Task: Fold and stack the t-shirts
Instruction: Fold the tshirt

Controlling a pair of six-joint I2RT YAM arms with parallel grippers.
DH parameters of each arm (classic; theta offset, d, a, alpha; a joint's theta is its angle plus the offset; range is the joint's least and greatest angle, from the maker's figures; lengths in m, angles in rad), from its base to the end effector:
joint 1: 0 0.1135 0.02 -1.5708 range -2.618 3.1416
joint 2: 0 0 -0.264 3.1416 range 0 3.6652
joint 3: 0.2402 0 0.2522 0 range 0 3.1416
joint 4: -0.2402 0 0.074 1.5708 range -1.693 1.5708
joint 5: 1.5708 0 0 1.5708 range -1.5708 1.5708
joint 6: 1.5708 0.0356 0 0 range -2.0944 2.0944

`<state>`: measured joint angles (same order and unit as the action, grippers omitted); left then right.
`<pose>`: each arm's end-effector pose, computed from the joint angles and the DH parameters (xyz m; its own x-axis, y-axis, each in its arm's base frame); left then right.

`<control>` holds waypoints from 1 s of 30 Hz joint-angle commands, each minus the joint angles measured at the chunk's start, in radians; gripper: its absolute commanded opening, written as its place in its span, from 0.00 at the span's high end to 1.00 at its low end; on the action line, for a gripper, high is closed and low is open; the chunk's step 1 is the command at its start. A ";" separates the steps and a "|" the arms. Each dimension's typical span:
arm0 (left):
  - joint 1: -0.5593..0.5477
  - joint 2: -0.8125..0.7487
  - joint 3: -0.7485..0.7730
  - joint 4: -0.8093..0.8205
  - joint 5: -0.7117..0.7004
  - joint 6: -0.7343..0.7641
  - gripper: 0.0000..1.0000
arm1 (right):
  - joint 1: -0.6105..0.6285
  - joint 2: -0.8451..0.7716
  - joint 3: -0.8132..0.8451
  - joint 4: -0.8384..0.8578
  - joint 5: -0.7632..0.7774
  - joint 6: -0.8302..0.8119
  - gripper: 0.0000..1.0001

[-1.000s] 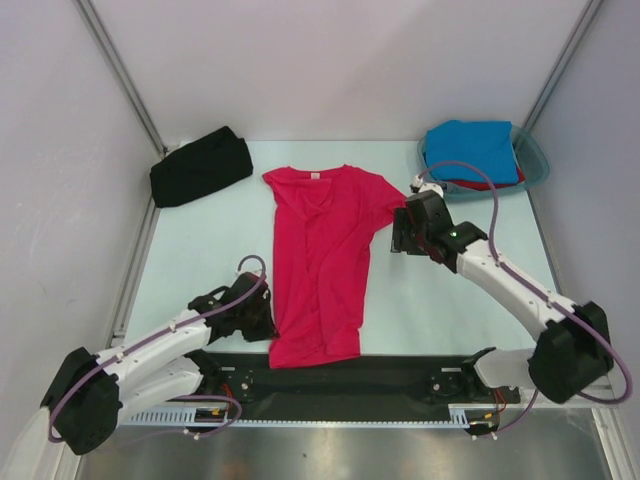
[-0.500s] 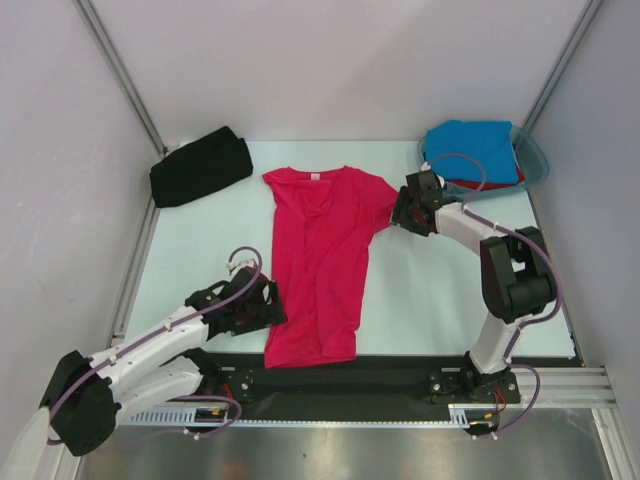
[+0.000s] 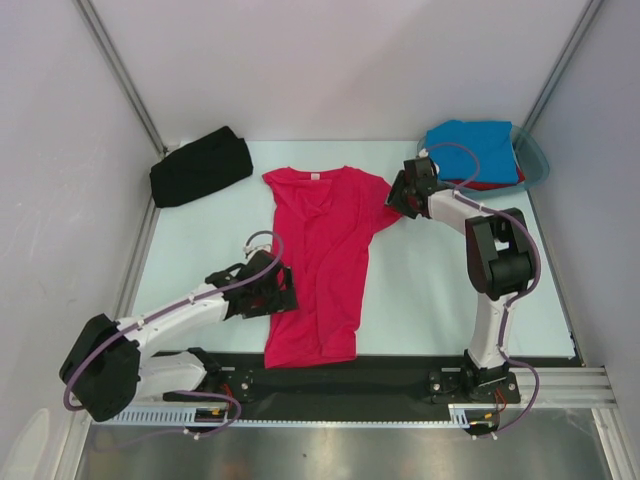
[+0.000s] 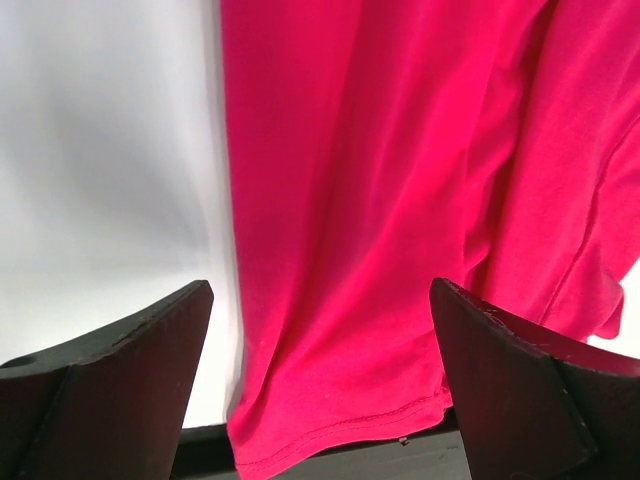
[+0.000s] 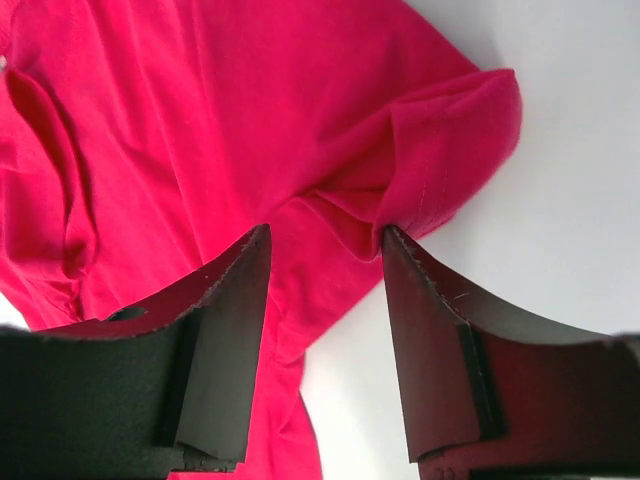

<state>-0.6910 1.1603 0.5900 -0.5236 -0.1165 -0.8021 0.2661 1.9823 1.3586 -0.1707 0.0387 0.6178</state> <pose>0.1594 -0.1265 0.1767 -0.9014 -0.1810 -0.3933 -0.0806 0.9627 -0.2582 0.4213 0.1134 0.1829 -0.6981 0.4096 -0.5872 0.2058 0.9004 0.3834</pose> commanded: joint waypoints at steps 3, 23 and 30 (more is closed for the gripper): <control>-0.002 0.015 0.054 0.037 0.011 0.044 0.04 | -0.007 0.029 0.079 -0.027 0.030 0.022 0.47; -0.001 0.026 0.067 0.036 0.018 0.060 0.04 | 0.013 0.065 0.120 -0.168 0.118 -0.003 0.58; 0.001 0.038 0.070 0.039 0.021 0.067 0.04 | 0.013 0.066 0.142 -0.205 0.161 -0.016 1.00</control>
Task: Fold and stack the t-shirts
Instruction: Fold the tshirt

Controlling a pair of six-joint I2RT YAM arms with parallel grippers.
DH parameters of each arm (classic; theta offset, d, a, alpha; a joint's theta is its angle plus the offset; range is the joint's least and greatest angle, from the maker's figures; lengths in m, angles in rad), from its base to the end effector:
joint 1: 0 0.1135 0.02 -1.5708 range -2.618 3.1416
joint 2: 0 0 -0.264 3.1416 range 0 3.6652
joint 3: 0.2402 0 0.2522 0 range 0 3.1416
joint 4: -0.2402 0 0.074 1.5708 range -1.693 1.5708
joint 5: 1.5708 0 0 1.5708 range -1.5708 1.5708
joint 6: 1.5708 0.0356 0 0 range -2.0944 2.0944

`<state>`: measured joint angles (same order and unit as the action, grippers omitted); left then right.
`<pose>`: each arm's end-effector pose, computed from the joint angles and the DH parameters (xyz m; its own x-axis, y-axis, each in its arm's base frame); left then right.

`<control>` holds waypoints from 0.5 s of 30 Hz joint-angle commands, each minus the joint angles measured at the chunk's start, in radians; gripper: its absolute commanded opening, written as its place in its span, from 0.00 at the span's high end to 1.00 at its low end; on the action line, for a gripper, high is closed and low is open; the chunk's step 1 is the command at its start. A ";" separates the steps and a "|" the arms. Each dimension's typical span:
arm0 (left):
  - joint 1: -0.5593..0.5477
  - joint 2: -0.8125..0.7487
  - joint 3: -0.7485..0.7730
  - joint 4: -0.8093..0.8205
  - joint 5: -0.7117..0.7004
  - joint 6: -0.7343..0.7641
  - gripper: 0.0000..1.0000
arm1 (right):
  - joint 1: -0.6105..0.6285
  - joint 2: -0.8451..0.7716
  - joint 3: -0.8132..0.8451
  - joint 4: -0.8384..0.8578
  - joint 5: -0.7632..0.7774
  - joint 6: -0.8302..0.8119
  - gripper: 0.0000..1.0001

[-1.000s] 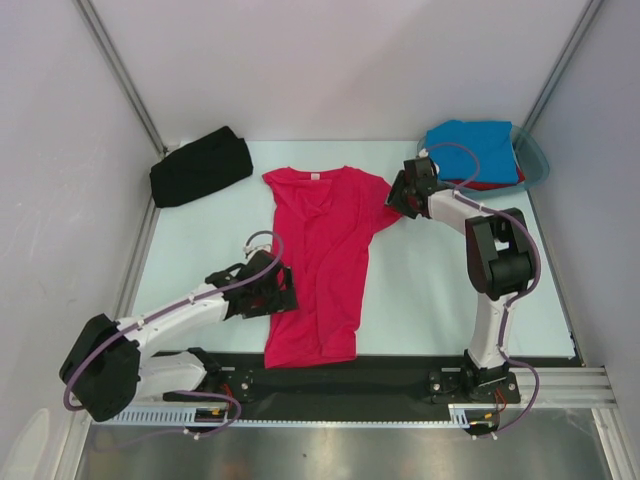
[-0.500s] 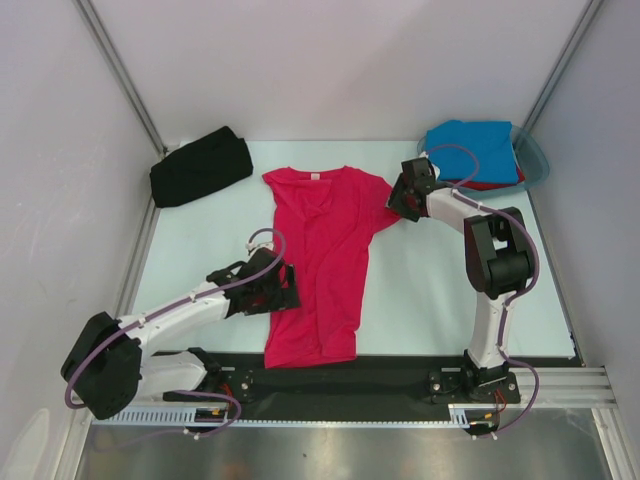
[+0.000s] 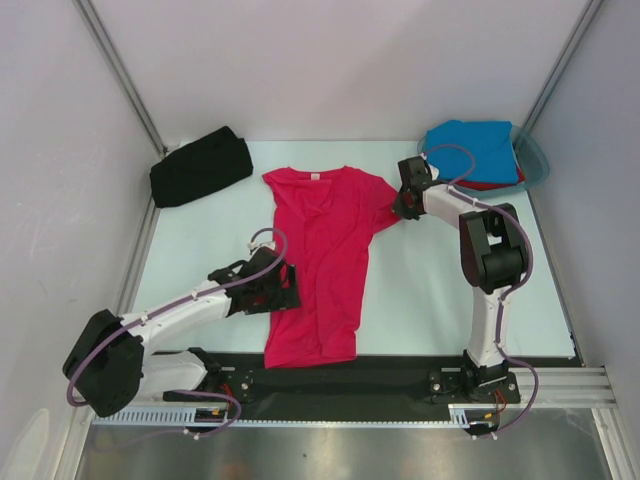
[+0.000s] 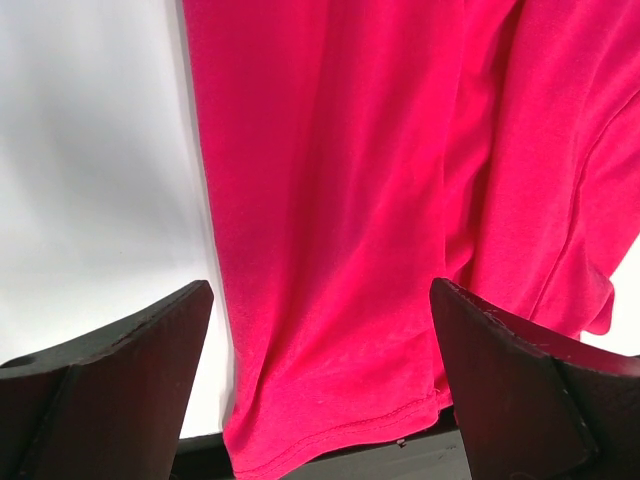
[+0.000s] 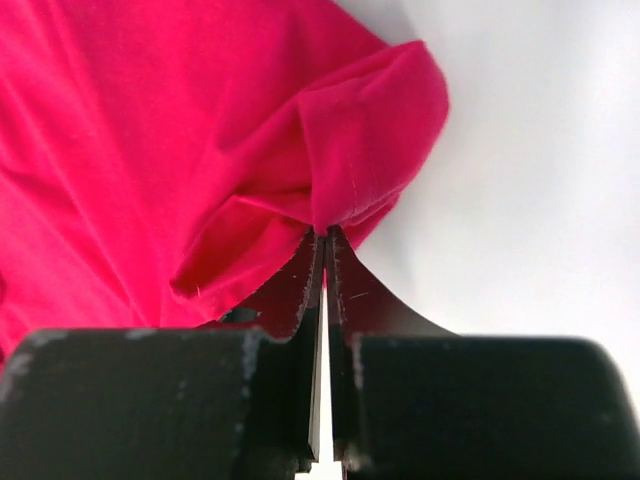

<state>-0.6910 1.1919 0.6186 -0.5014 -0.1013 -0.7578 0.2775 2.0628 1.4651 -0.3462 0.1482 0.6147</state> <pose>0.1663 -0.1328 0.1801 -0.9026 -0.1409 -0.4069 -0.0322 0.9644 -0.2626 0.4294 0.1169 0.1695 -0.7445 0.3810 -0.5482 0.2959 0.9244 0.2406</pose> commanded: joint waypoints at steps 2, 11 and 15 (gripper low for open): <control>0.002 0.011 0.041 0.017 0.006 0.025 0.04 | 0.003 -0.062 0.006 -0.039 0.101 -0.024 1.00; 0.010 0.015 0.027 0.037 0.018 0.028 0.04 | -0.011 -0.250 -0.058 -0.152 0.447 -0.098 1.00; 0.011 0.017 0.026 0.037 0.020 0.034 0.04 | -0.017 -0.228 -0.029 -0.181 0.516 -0.109 1.00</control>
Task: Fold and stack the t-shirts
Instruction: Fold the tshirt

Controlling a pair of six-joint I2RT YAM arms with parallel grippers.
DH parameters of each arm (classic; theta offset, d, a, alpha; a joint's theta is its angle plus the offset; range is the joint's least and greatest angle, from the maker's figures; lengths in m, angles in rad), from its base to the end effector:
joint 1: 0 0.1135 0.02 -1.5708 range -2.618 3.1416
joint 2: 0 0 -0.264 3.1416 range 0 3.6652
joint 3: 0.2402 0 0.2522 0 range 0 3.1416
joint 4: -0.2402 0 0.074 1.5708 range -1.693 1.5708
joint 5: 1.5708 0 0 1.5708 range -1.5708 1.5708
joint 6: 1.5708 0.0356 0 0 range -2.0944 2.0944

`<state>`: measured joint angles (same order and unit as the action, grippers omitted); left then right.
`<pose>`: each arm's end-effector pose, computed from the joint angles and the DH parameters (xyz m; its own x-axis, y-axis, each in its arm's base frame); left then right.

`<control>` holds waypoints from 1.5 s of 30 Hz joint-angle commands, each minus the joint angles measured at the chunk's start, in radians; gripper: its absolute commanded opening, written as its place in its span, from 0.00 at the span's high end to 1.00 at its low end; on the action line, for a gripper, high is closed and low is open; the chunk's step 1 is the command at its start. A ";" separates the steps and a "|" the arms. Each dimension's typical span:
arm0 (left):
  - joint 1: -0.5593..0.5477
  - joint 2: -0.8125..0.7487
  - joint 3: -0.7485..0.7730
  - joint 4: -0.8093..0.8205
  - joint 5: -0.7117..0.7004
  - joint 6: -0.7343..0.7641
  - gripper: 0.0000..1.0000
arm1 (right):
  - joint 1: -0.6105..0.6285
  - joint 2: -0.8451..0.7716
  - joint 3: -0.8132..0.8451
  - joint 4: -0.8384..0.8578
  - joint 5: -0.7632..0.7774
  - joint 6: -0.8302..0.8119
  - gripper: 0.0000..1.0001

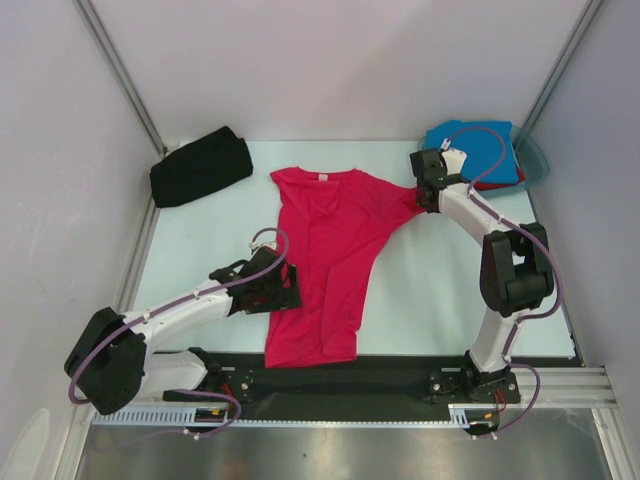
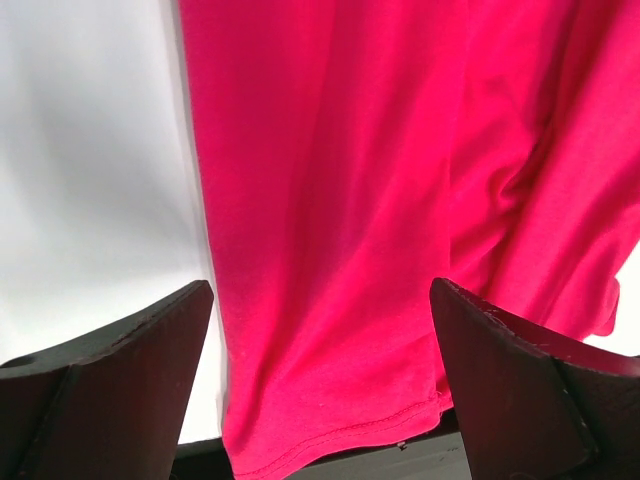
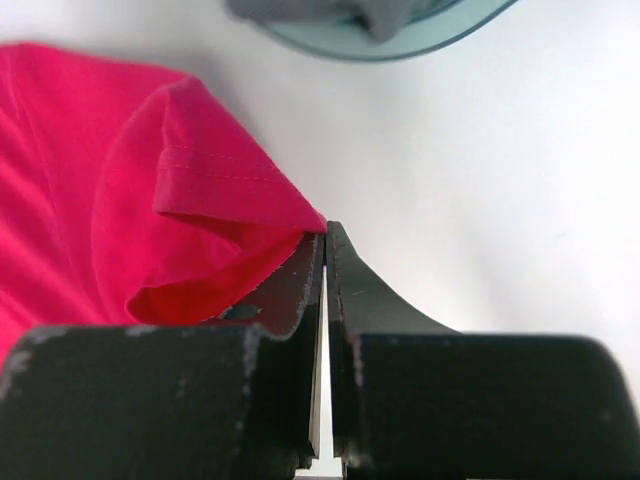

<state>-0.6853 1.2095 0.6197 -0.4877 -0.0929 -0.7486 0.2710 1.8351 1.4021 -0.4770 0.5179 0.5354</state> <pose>0.1689 -0.1338 0.1777 -0.9054 -0.1352 -0.4025 -0.0273 0.9646 -0.2624 0.3910 0.0903 0.2372 -0.6235 0.2868 -0.7273 0.4398 0.8978 -0.0230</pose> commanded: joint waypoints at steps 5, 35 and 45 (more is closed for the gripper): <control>0.009 -0.011 0.011 0.023 0.015 0.026 0.04 | -0.010 0.070 0.084 -0.121 0.163 -0.025 0.89; 0.021 0.209 0.051 0.342 0.249 0.045 0.07 | 0.678 -0.363 -0.269 -0.305 -0.286 0.170 0.51; 0.020 0.055 0.032 0.134 0.004 -0.009 0.07 | 0.849 -0.188 -0.213 -0.288 -0.282 0.227 0.53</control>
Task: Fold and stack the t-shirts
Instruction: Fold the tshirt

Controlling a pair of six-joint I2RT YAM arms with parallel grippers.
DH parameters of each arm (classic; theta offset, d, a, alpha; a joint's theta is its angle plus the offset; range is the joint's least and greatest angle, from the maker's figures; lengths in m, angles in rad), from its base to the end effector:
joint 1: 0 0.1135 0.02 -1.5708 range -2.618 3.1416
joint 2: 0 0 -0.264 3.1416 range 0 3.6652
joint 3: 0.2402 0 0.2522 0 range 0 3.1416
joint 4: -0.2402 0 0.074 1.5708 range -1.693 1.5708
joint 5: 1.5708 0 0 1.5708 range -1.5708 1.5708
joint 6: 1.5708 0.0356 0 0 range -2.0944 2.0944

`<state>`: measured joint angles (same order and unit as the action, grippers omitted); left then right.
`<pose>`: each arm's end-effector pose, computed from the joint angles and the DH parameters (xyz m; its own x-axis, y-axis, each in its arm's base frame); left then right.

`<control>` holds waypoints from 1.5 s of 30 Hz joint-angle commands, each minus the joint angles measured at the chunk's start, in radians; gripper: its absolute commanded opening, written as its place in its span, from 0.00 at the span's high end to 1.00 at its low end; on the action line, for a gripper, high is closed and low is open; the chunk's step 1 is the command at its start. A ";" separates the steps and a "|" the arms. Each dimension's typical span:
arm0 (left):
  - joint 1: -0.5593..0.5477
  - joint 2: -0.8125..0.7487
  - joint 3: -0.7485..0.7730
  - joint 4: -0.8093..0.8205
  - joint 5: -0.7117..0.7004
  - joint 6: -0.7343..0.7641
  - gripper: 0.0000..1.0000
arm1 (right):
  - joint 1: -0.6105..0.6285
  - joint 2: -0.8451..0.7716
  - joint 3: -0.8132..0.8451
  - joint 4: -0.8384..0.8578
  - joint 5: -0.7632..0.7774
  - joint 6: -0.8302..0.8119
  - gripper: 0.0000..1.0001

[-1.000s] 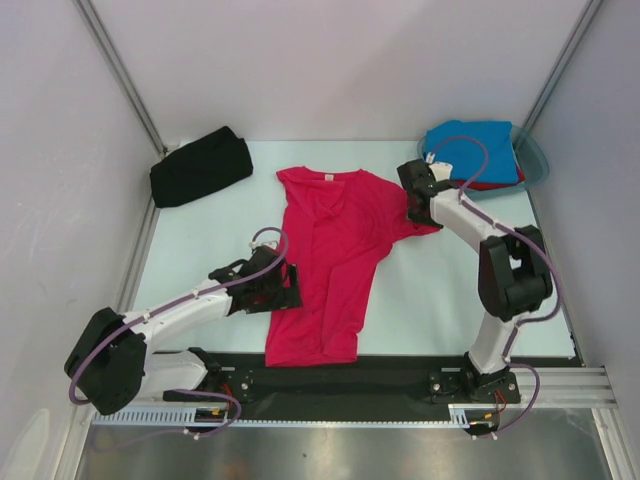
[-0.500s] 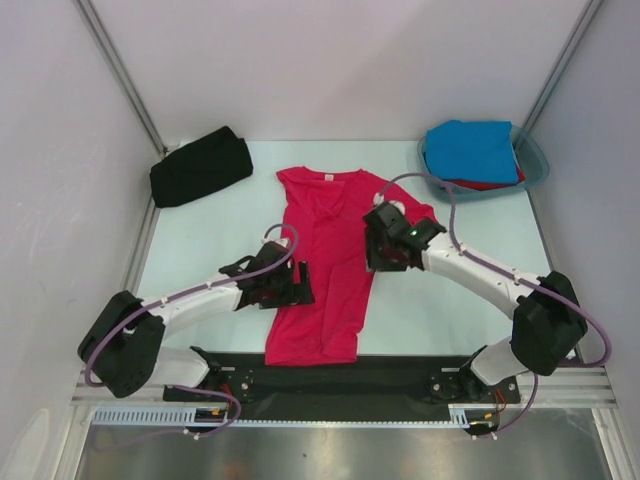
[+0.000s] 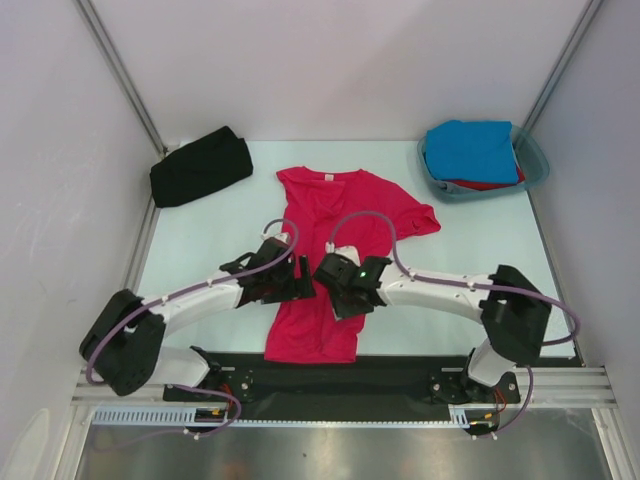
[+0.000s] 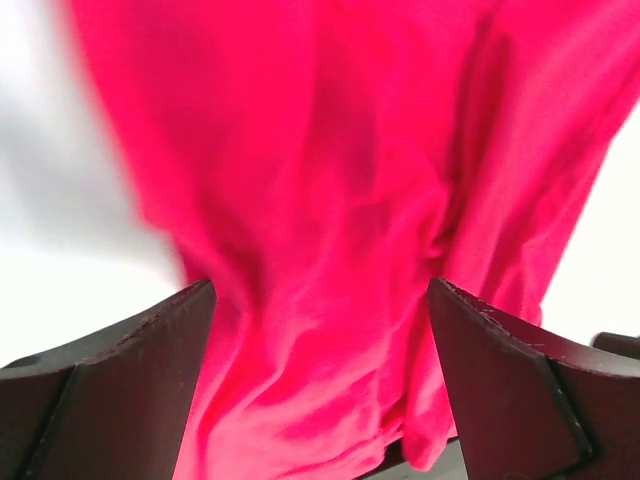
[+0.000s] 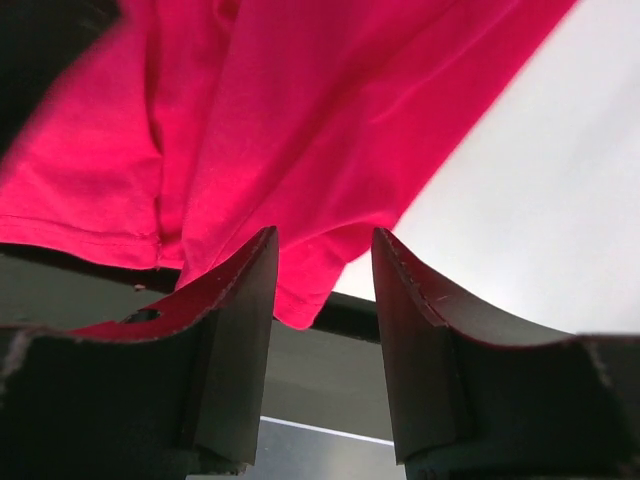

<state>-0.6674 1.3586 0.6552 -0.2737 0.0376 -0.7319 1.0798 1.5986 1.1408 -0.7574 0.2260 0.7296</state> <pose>0.1966 -0.1566 0.1681 -0.9087 -0.1342 -0.3953 0.0373 0.9170 -0.3970 0.1539 0.2709 0.2211 -0.8778 -0.2641 -0.3996 -0.3186 0.9449 0.0755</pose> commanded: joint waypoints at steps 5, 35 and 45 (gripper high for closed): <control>0.003 -0.217 -0.061 -0.212 -0.220 -0.102 0.06 | 0.120 0.121 0.094 -0.010 0.006 0.045 0.53; 0.003 -0.495 -0.140 -0.288 -0.269 -0.152 0.04 | 0.278 0.297 0.247 -0.180 0.125 0.148 0.63; 0.002 -0.501 -0.137 -0.280 -0.269 -0.144 0.04 | 0.301 0.209 0.269 -0.278 0.246 0.206 1.00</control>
<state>-0.6670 0.8722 0.5186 -0.5644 -0.2157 -0.8722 1.3605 1.8904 1.3689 -0.9558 0.3660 0.8867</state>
